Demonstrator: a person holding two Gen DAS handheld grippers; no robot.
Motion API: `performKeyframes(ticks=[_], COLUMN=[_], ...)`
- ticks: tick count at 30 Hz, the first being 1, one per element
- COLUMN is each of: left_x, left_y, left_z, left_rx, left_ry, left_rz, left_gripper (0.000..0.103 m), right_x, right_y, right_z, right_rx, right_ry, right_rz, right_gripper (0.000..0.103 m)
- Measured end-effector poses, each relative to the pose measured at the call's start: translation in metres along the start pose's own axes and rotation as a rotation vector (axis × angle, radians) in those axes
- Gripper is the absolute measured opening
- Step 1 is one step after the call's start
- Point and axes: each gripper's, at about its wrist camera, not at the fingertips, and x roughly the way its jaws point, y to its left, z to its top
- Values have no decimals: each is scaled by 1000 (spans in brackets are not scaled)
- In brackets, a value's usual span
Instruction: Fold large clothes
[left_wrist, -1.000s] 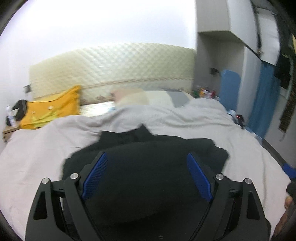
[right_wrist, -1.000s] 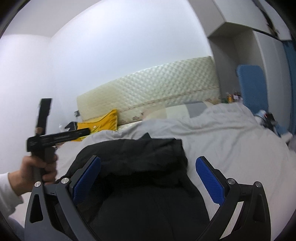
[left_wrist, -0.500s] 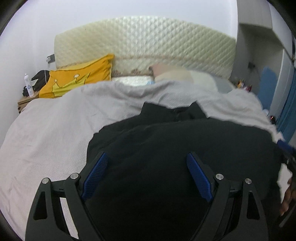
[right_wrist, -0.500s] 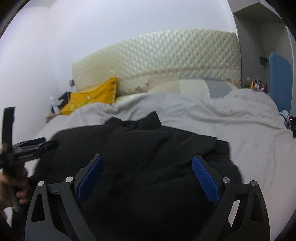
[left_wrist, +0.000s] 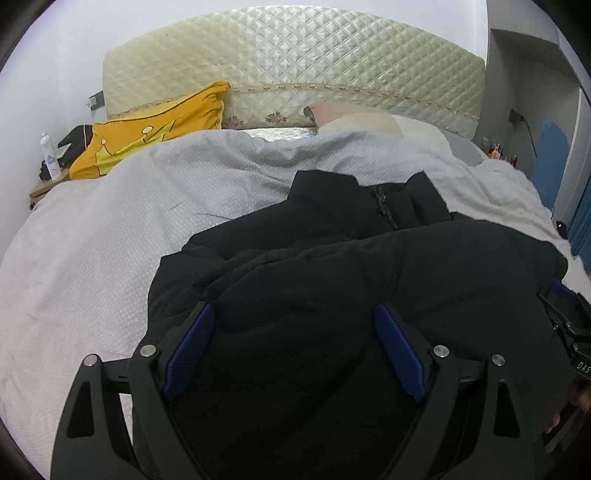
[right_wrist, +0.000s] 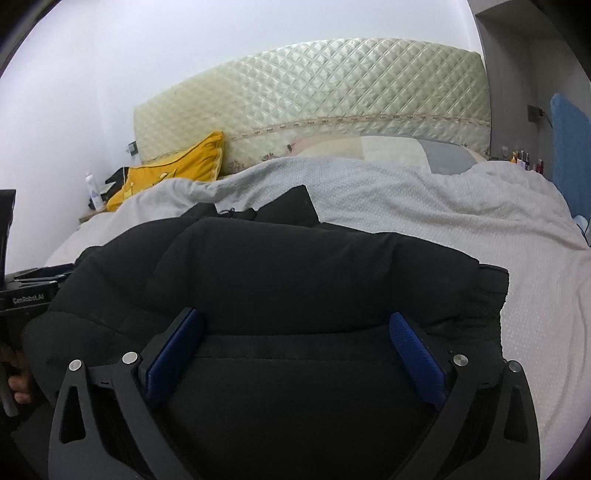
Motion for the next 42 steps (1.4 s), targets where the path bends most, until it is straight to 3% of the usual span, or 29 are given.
performKeyframes(ticks=[7,11,17,22,24,30,37,42], left_x=[-4,-25,-103,-203,-237,-336,-427,-440], left_y=[-2,-4,-10,-19,-23,-26,-11,1], left_z=[-3,-1,19,43,49,57,32,-1], left_rx=[-2,-1,-3,16,34,51,13,7], left_ry=[-9,10,-49,-151,-168,-243,-292,-254], left_rz=[6,26,4,-7,26,25,-50,-66], left_gripper=[89,90,90,90,90,90,92,92], right_x=[13,-4,-91,-179,-220,-320,-395,-410], right_y=[5,6,24,49,62,90,110,109], right_z=[-3,4,45,86,101,127,116,84], right_rx=[-32,6,12,-16,-27,-40,-71,-45], right_ry=[57,112,12,-92,-138,-238,-272,-243], right_rz=[-25,-24,-10,-13,-9,7,9,35], right_gripper=[102,102,102,102,102,102,103,103])
